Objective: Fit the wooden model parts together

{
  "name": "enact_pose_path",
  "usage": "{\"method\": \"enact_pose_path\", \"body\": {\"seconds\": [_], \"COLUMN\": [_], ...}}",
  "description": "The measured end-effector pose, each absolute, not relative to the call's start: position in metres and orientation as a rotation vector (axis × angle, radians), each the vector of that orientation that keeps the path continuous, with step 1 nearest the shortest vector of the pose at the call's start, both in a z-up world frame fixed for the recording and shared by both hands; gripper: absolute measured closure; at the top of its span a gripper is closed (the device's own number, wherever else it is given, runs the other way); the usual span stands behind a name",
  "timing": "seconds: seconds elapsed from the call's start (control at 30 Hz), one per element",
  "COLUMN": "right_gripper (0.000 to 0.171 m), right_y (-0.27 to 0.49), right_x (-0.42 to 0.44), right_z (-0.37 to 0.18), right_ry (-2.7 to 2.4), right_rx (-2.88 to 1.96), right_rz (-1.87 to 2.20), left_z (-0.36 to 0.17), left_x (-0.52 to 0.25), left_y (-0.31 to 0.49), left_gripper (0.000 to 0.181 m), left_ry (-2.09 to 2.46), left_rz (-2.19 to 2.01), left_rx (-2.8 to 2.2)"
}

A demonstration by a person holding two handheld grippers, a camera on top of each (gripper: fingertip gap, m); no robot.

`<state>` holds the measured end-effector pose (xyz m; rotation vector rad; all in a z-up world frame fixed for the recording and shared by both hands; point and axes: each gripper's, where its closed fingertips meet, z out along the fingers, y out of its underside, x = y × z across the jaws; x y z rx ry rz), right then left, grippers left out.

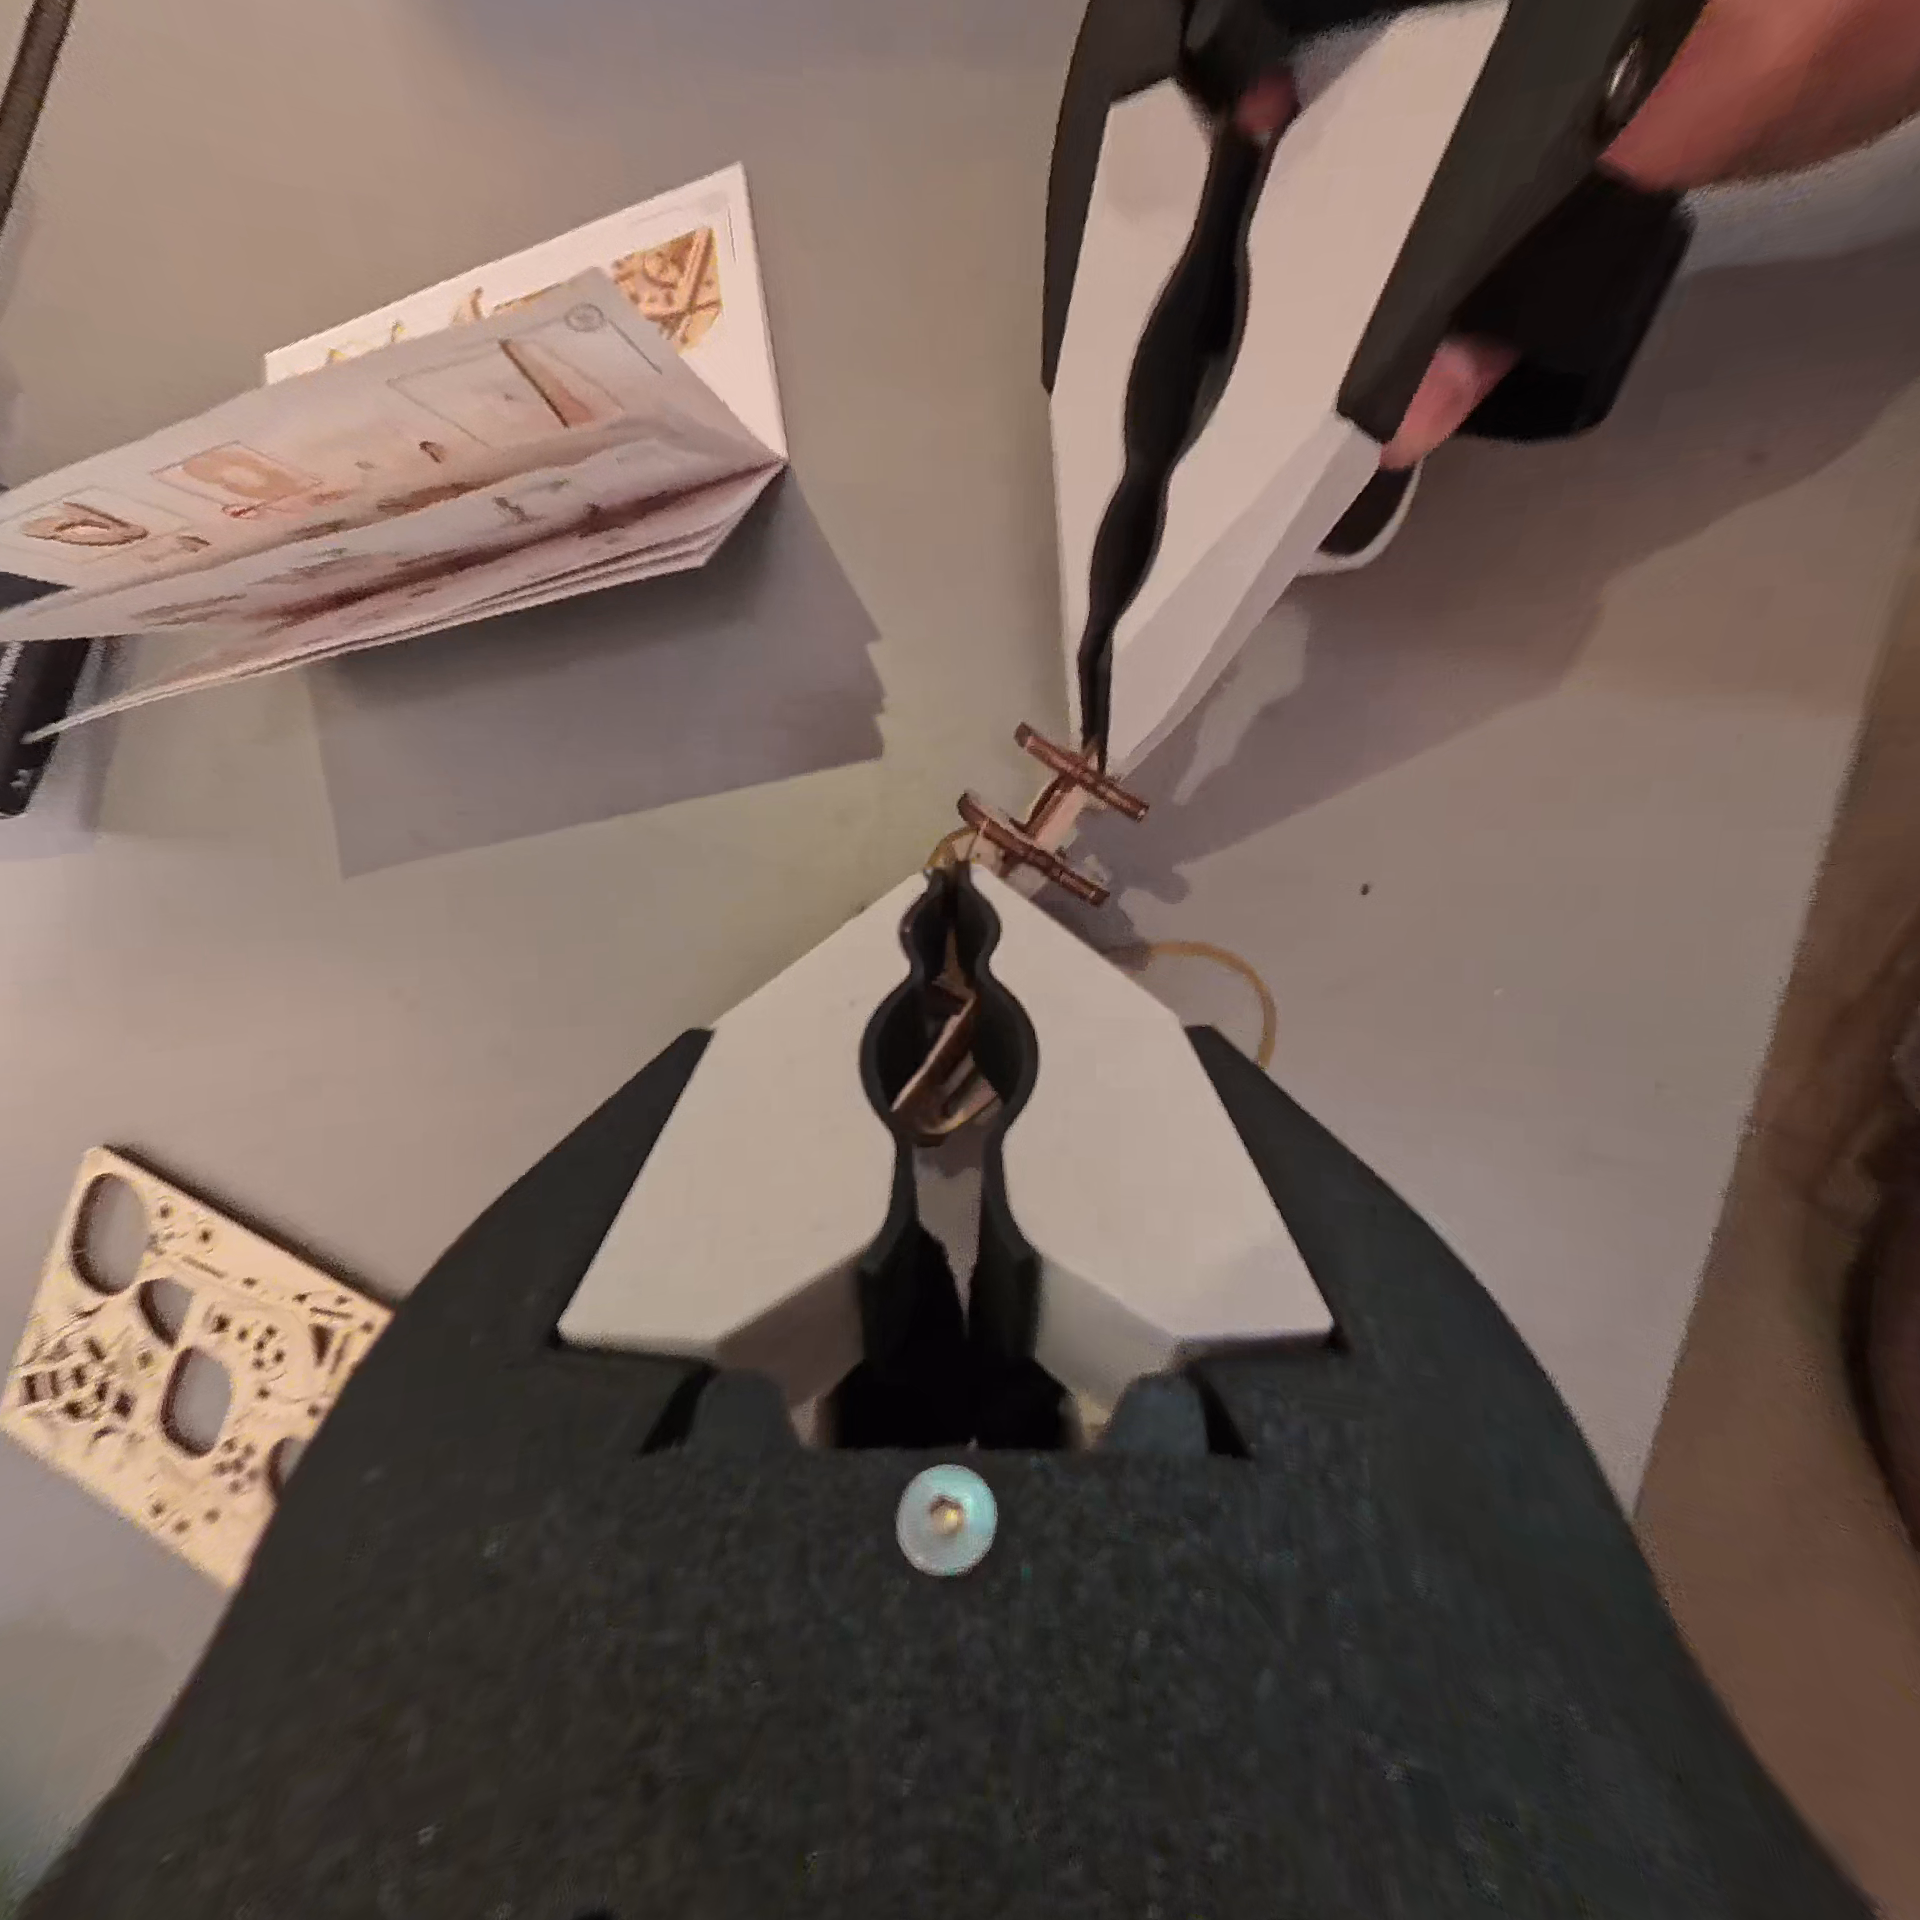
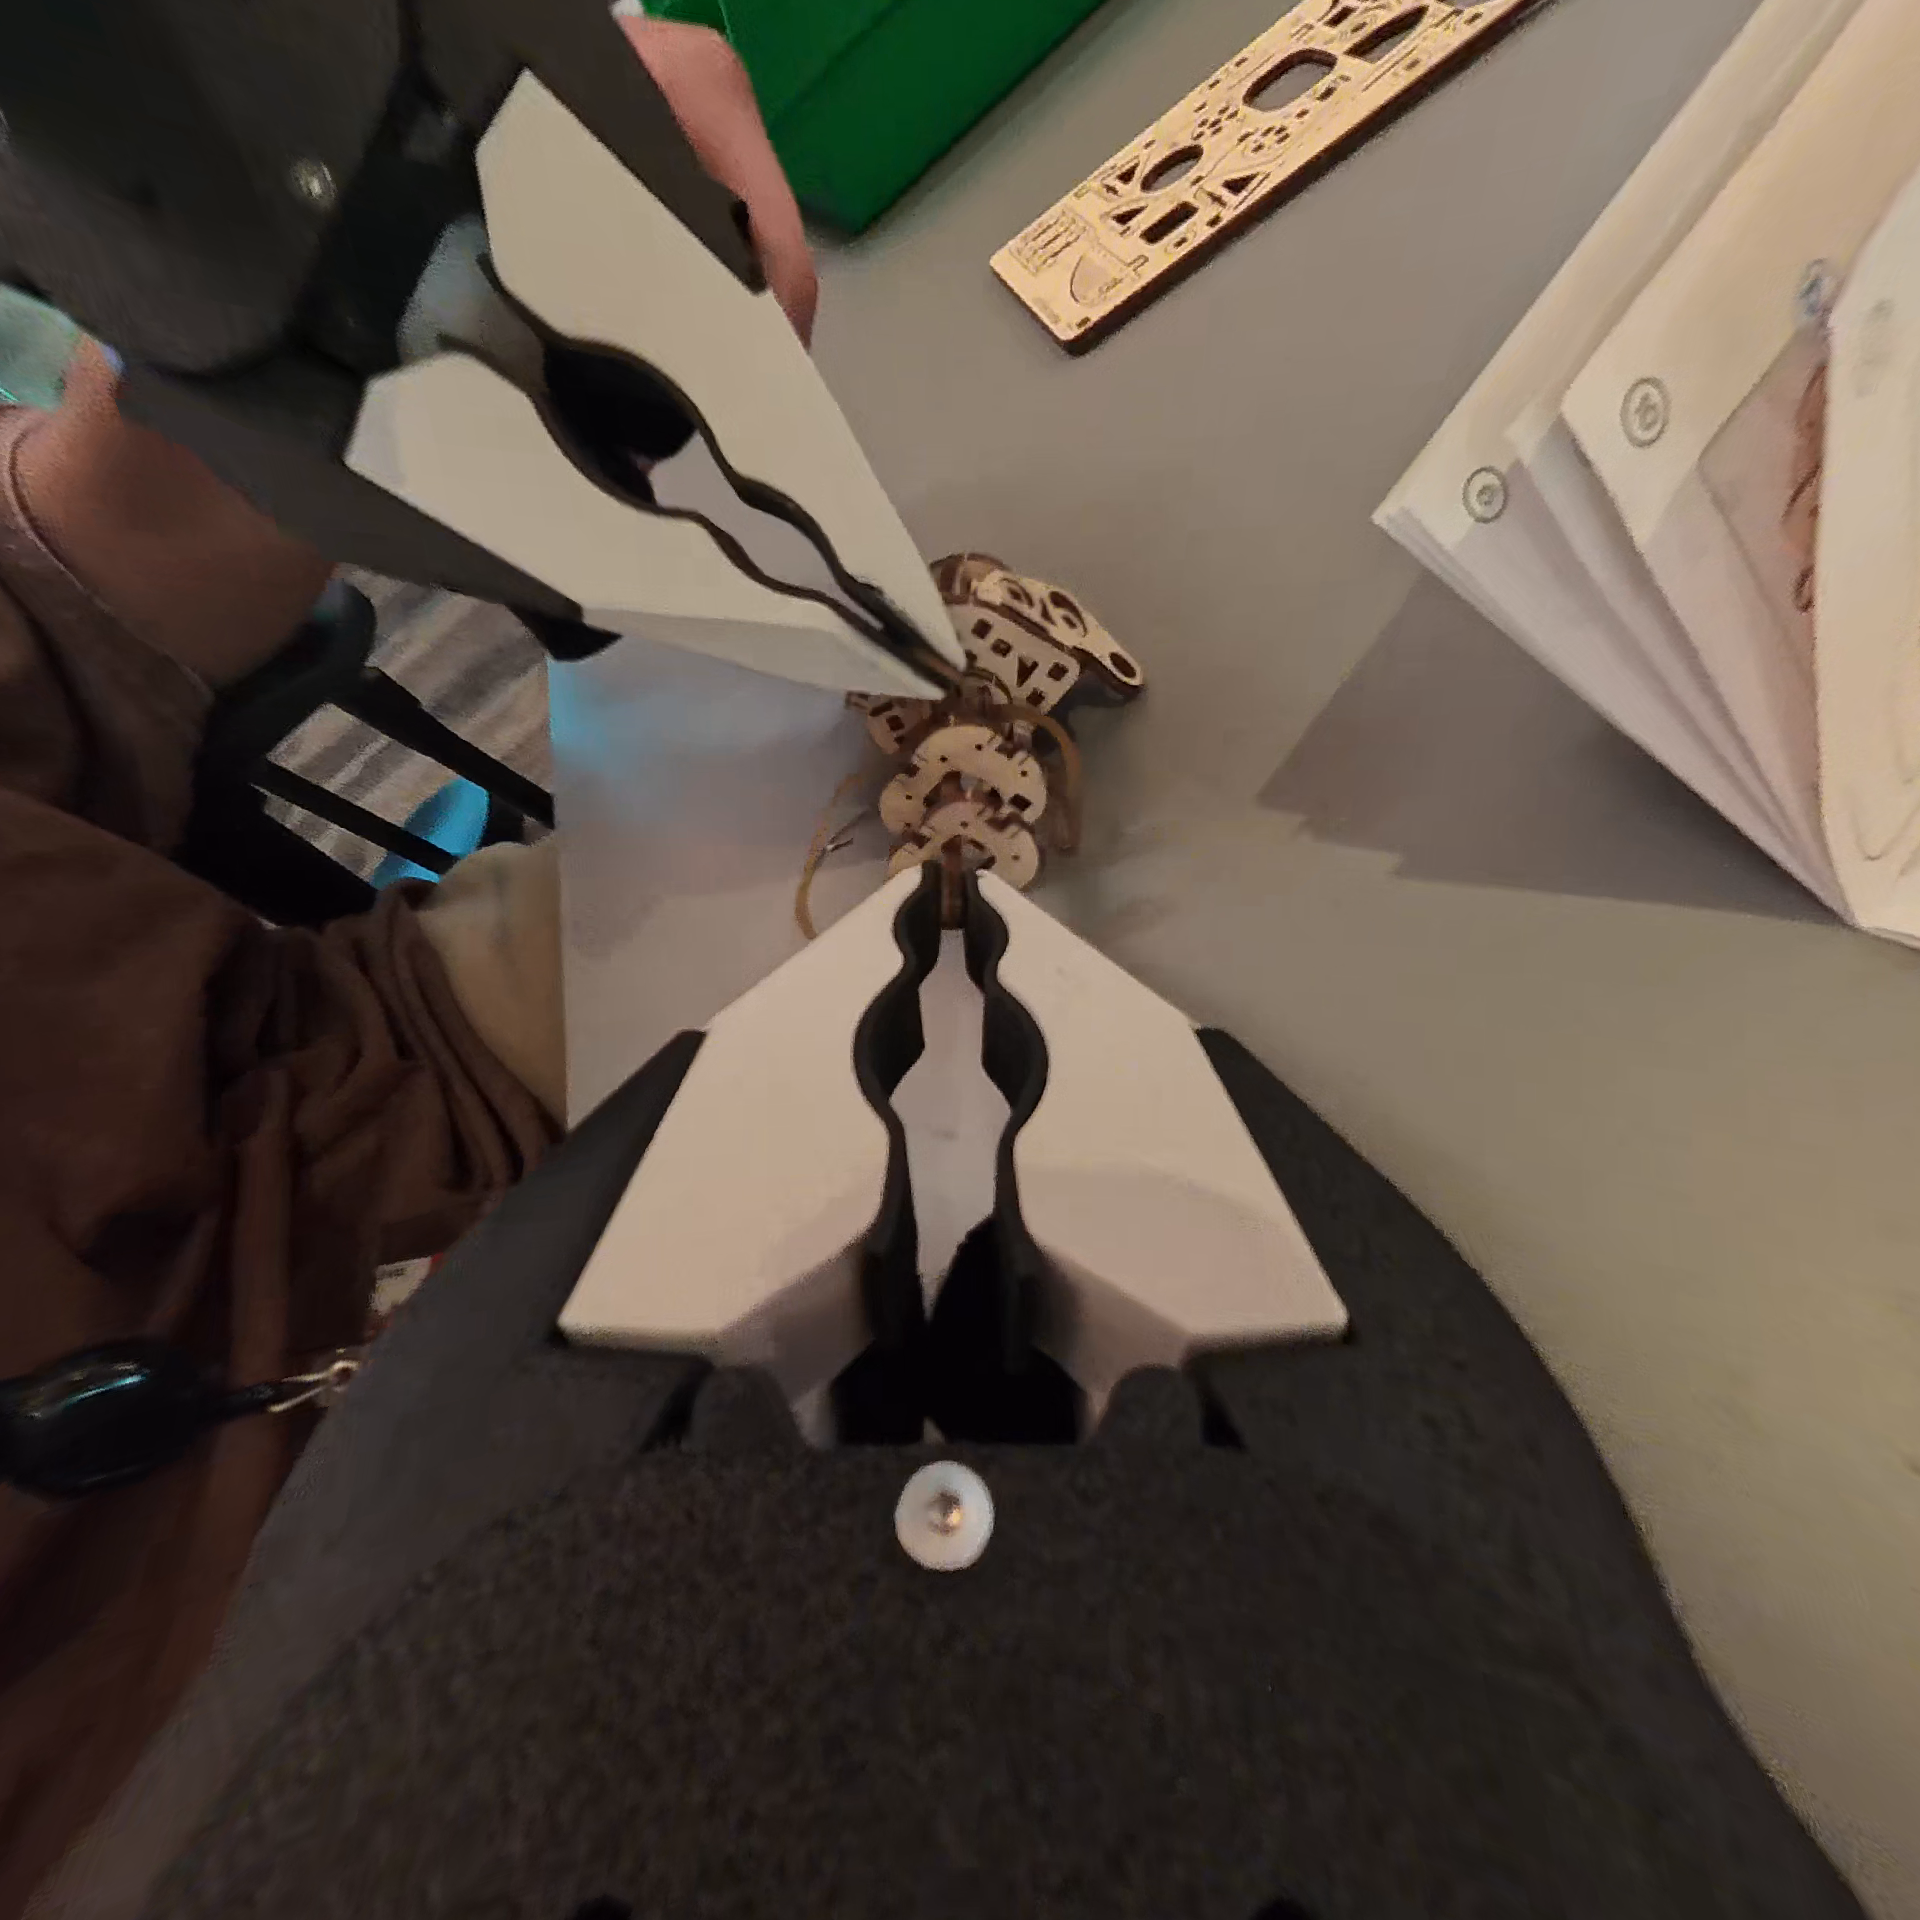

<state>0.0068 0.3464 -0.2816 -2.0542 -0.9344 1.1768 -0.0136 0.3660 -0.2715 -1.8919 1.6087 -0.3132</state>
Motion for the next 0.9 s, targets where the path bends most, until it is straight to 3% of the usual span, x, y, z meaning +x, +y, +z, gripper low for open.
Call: {"method": "enact_pose_path", "body": {"seconds": [0.37,0.9], "right_gripper": [0.169,0.168], "right_y": [0.348,0.35], "right_x": [0.01,0.01], "right_z": [-0.277,-0.275], "right_ry": [-0.84,-0.808], "right_rx": [-2.065,-2.059], "right_rz": [1.309,1.346], "left_z": [-0.275,-0.276], "left_x": [-0.018,-0.018], "left_y": [0.367,0.351], "left_gripper": [0.181,0.181], "left_ry": [1.7,1.738], "left_rz": [-0.094,-0.146], "left_rx": [-1.816,-1.835]}}
